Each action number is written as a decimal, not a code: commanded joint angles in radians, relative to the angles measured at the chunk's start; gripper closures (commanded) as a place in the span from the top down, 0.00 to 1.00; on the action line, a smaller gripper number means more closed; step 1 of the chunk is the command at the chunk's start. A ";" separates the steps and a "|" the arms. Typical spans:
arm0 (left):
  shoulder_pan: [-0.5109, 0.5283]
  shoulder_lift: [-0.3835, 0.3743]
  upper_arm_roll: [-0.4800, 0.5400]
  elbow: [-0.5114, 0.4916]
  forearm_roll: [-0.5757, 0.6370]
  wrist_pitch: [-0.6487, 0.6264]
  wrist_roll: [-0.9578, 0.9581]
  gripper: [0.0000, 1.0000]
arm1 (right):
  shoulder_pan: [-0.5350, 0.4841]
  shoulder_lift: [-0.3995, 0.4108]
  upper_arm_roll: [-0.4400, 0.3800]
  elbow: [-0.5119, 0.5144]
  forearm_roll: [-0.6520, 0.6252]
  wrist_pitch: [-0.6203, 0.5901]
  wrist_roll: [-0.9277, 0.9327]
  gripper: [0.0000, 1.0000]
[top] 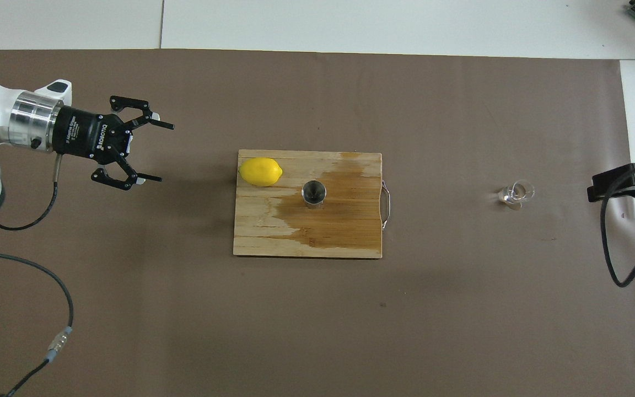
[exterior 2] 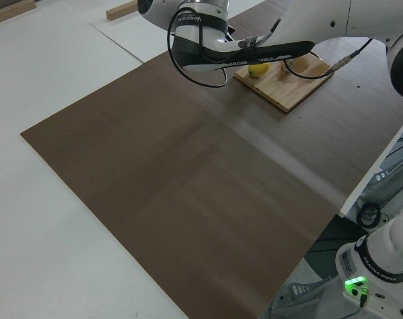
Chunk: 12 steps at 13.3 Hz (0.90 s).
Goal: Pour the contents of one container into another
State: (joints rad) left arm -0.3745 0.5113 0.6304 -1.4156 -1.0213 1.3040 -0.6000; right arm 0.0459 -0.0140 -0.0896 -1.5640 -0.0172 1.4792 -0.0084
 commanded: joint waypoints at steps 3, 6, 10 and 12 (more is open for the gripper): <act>-0.010 -0.051 -0.008 0.060 0.288 0.047 0.335 1.00 | -0.008 -0.012 0.007 -0.010 0.006 0.007 -0.005 1.00; -0.029 -0.079 -0.015 0.093 0.459 0.089 0.498 1.00 | -0.008 -0.012 0.007 -0.010 0.006 0.007 -0.007 1.00; -0.078 -0.116 -0.014 0.098 0.604 0.147 0.623 1.00 | -0.008 -0.012 0.007 -0.010 0.006 0.007 -0.007 1.00; -0.093 -0.146 -0.012 0.098 0.651 0.150 0.675 1.00 | -0.008 -0.012 0.007 -0.010 0.006 0.007 -0.007 1.00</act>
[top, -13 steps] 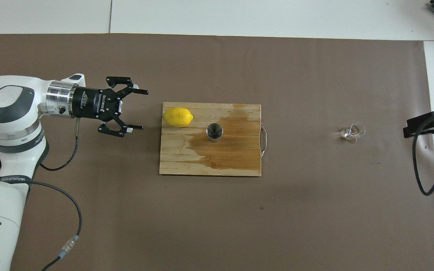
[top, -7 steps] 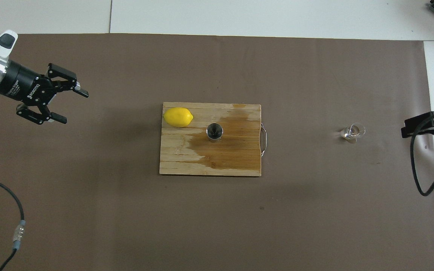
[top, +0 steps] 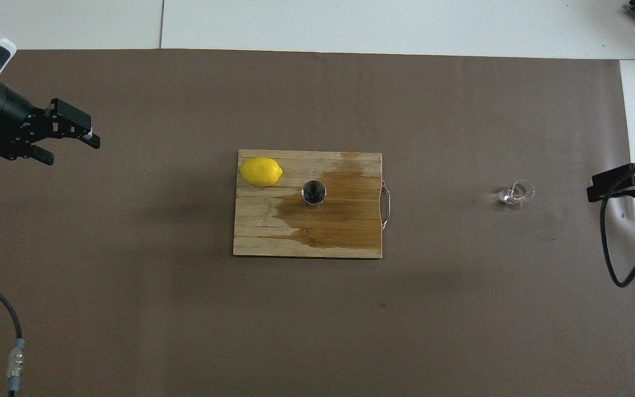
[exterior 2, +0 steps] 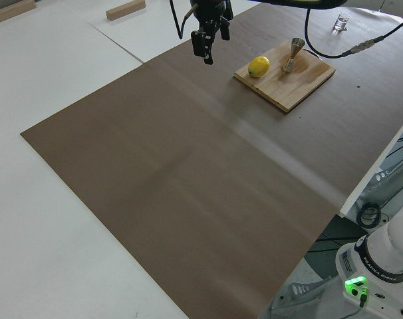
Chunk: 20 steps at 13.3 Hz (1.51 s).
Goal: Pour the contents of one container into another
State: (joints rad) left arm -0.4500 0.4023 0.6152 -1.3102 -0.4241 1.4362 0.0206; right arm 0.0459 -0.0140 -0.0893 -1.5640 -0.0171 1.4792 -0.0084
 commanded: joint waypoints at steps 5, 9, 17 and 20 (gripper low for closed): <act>-0.071 -0.178 -0.003 -0.018 0.166 0.015 0.061 1.00 | -0.008 -0.011 0.007 -0.010 0.006 0.007 -0.007 1.00; 0.098 -0.250 -0.165 -0.034 0.195 -0.069 0.059 1.00 | -0.008 -0.012 0.007 -0.010 0.006 0.007 -0.007 1.00; 0.241 -0.384 -0.385 -0.170 0.372 -0.059 0.056 1.00 | -0.014 -0.011 0.007 -0.010 0.011 0.009 -0.063 1.00; 0.257 -0.468 -0.456 -0.299 0.452 -0.010 0.050 1.00 | -0.023 -0.004 0.000 -0.010 0.019 0.016 -0.142 1.00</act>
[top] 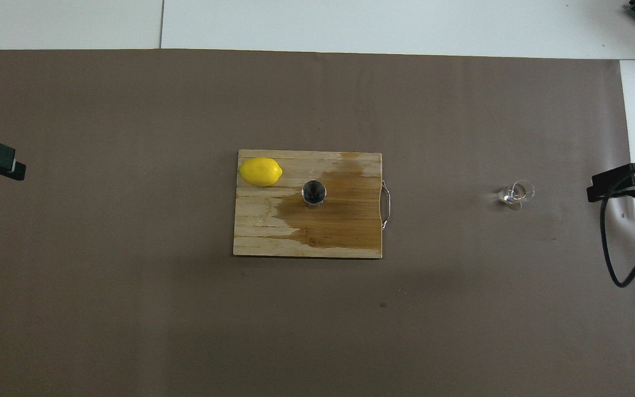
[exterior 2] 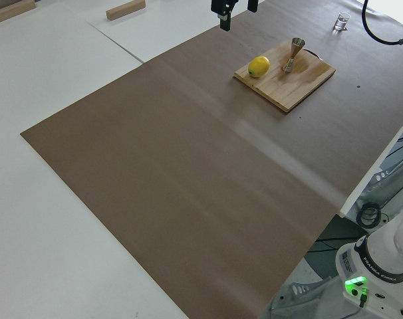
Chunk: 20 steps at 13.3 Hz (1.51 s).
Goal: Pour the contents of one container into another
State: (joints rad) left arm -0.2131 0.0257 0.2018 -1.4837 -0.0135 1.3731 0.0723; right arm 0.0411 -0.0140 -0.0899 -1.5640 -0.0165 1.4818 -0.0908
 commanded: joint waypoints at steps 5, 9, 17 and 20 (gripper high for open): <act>0.015 -0.113 -0.036 -0.158 0.058 0.028 -0.041 1.00 | -0.151 0.037 -0.005 -0.010 0.154 0.054 -0.366 1.00; 0.012 -0.118 -0.042 -0.161 0.058 0.027 -0.068 1.00 | -0.265 0.130 -0.005 -0.011 0.328 0.069 -0.675 1.00; 0.017 -0.115 -0.033 -0.159 0.047 0.196 -0.091 1.00 | -0.392 0.298 -0.005 -0.053 0.608 0.166 -1.274 1.00; 0.011 -0.110 -0.033 -0.158 0.047 0.248 -0.098 1.00 | -0.435 0.350 -0.005 -0.080 0.707 0.156 -1.496 1.00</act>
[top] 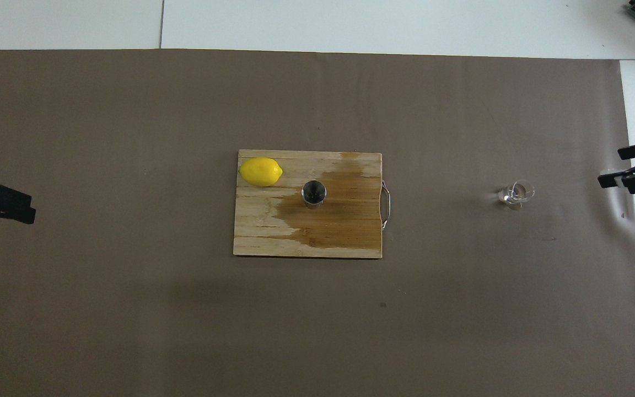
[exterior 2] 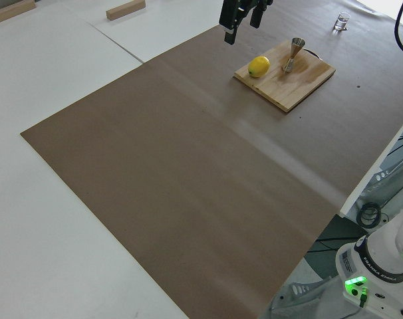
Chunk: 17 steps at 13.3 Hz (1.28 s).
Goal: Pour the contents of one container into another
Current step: 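Open the right gripper and move it toward the clear glass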
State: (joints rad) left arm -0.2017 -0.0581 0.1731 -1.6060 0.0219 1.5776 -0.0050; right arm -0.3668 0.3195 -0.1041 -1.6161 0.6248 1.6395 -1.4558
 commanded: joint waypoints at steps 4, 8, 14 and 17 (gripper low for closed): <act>-0.007 -0.019 -0.004 -0.040 0.012 0.041 -0.049 1.00 | -0.044 0.068 0.009 -0.051 0.124 -0.026 -0.343 1.00; -0.002 -0.020 -0.004 -0.043 0.010 0.035 -0.046 1.00 | -0.047 0.133 0.011 -0.056 0.196 -0.047 -0.519 1.00; 0.105 -0.019 -0.049 -0.048 0.006 0.032 -0.033 1.00 | -0.047 0.228 0.011 -0.073 0.253 -0.055 -0.686 1.00; 0.339 -0.020 -0.307 -0.042 0.006 0.027 -0.035 1.00 | -0.044 0.253 0.020 -0.065 0.268 -0.067 -0.722 1.00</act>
State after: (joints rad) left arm 0.0212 -0.0578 0.0016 -1.6260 0.0213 1.5954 -0.0348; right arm -0.3984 0.5588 -0.0985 -1.6902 0.8648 1.5973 -2.1453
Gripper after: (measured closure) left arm 0.000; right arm 0.000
